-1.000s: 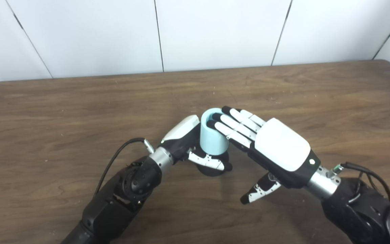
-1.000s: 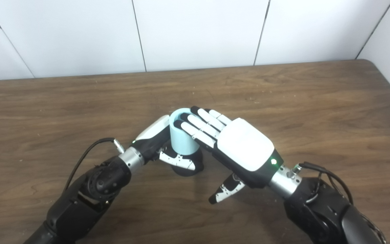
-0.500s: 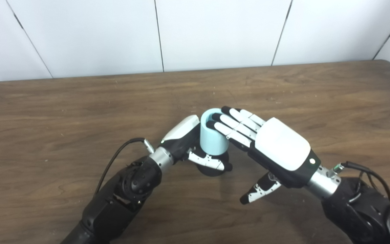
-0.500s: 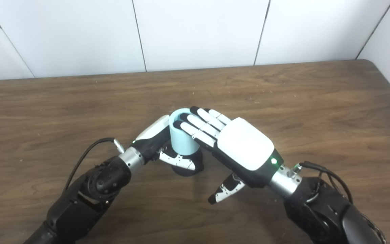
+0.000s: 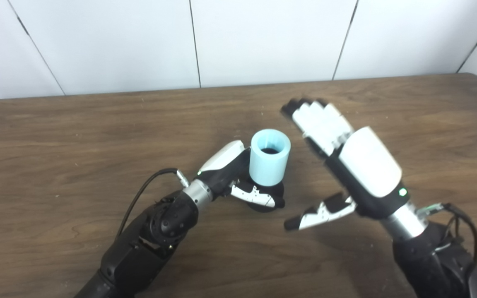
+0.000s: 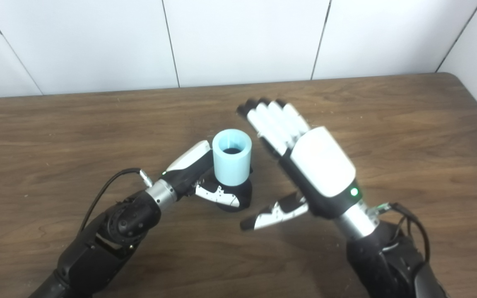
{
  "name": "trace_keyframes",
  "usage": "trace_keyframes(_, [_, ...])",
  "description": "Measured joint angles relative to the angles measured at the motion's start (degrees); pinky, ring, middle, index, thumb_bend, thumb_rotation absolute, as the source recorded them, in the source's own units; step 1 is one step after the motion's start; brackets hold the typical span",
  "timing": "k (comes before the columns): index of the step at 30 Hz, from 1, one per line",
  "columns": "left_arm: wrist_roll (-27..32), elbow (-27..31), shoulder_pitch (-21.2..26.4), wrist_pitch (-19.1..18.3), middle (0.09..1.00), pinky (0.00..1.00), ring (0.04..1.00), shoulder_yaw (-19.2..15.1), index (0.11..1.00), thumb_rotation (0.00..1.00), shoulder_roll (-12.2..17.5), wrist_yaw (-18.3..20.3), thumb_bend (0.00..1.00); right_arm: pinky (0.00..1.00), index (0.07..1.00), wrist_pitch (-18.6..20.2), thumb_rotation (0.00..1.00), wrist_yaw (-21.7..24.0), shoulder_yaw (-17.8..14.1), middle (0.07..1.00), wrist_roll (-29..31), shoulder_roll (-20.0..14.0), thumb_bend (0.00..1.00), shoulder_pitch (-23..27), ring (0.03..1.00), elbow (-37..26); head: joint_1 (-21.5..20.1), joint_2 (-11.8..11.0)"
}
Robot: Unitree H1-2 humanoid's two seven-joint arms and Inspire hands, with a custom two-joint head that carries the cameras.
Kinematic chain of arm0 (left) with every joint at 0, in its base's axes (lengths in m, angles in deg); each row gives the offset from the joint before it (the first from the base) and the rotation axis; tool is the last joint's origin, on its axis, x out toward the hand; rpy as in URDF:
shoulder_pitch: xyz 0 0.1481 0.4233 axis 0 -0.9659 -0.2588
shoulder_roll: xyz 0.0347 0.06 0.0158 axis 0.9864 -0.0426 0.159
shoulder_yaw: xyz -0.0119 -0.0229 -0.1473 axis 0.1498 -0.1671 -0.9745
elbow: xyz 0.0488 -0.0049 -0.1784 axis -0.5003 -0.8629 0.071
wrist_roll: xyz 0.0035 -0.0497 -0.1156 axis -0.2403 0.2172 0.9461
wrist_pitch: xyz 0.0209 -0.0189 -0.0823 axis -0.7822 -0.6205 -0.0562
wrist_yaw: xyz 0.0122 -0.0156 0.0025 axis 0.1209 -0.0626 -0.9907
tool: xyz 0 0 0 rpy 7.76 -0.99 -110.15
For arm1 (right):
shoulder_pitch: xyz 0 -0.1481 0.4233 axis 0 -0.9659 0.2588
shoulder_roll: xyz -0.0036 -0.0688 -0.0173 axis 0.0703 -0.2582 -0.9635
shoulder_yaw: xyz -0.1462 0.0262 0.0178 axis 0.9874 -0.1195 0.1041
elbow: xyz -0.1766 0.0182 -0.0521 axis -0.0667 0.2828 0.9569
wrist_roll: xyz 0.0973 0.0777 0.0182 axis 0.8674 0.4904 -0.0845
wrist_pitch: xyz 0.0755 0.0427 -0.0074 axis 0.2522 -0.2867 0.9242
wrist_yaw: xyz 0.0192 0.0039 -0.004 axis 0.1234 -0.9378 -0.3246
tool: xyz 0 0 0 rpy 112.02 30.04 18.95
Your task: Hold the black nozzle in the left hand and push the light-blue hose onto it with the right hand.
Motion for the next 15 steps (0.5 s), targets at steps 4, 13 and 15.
trace_keyframes(4, [1.1, 0.8, -0.2, -0.7, 0.781, 0.73, 0.807, -0.6, 0.688, 0.35, 0.1, 0.6, 0.76, 1.0, 1.0, 0.8, 0.67, -1.8, -3.3, 1.0, 4.7, 2.1, 0.84, -0.5, 1.0, 0.0, 0.3, -0.4])
trace_keyframes(13, [7.3, 19.3, -9.6, -7.5, 0.977, 0.96, 0.971, -7.1, 0.999, 0.33, 7.0, 9.2, 0.76, 1.0, 1.0, 10.9, 0.7, -1.7, -4.0, 1.0, 20.1, 12.6, 0.86, -8.6, 1.0, -0.5, 1.2, -1.8])
trace_keyframes(15, [8.5, 23.3, -13.2, -8.0, 0.987, 0.97, 0.984, -11.0, 1.0, 0.32, 8.6, 9.4, 0.75, 1.0, 1.0, 12.2, 0.71, -2.2, -3.9, 1.0, 23.3, 13.3, 0.85, -9.2, 1.0, -0.4, 1.1, -2.0])
